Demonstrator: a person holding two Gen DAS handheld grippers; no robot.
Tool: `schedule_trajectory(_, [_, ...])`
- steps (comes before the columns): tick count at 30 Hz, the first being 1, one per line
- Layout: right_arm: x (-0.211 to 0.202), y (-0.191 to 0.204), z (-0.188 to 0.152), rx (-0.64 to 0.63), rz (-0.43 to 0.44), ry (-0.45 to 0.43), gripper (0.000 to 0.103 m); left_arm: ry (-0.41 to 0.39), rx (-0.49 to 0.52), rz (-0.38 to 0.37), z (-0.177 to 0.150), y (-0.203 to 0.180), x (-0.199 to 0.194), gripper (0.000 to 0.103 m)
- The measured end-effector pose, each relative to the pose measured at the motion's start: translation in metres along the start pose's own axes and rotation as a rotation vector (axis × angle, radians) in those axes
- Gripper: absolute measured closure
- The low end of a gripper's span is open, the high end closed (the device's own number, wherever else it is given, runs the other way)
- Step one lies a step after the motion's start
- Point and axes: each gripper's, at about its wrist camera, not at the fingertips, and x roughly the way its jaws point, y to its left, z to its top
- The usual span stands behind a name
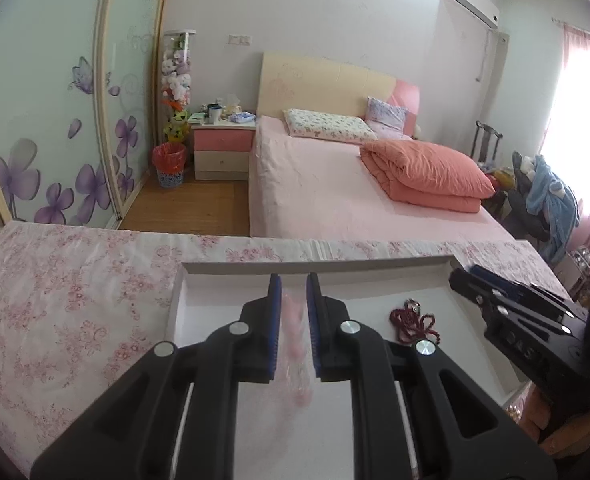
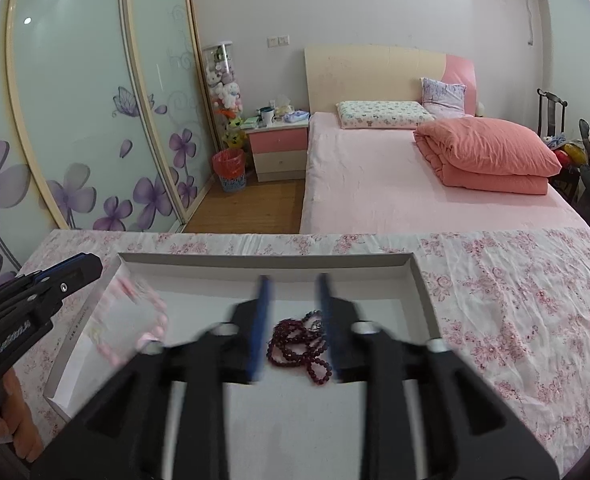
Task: Organize jewelry
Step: 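Carry both bracelets into the grey tray and open both tools to release, then grasp the black bead bracelet with the left tool while the right tool grasps the pearl bracelet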
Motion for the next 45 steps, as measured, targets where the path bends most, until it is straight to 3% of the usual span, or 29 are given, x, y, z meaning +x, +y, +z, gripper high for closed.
schedule_trajectory(3, [-0.004,-0.003,0.000,0.003,-0.004,-0.013,0.062,-0.003,-0.020,0.007,0.001,0.006,-0.003,0.082])
schedule_trajectory(15, [-0.029,-0.014,-0.007,0.018,-0.007,-0.036,0.062,-0.015,-0.030,0.043,-0.007,0.016,-0.029,0.079])
schedule_trajectory(25, [-0.079,-0.028,-0.041,0.006,-0.024,-0.048,0.062,-0.001,0.016,0.039,-0.049,0.019,-0.081,0.069])
schedule_trajectory(36, [-0.090,-0.069,-0.107,0.072,-0.101,0.109,0.063,0.075,0.023,0.024,-0.112,0.031,-0.112,0.059])
schedule_trajectory(38, [-0.087,-0.073,-0.115,0.086,-0.100,0.138,0.072,0.090,0.032,0.024,-0.118,0.031,-0.110,0.059])
schedule_trajectory(45, [-0.075,-0.076,-0.119,0.089,-0.115,0.170,0.080,0.131,0.044,0.026,-0.129,0.029,-0.099,0.059])
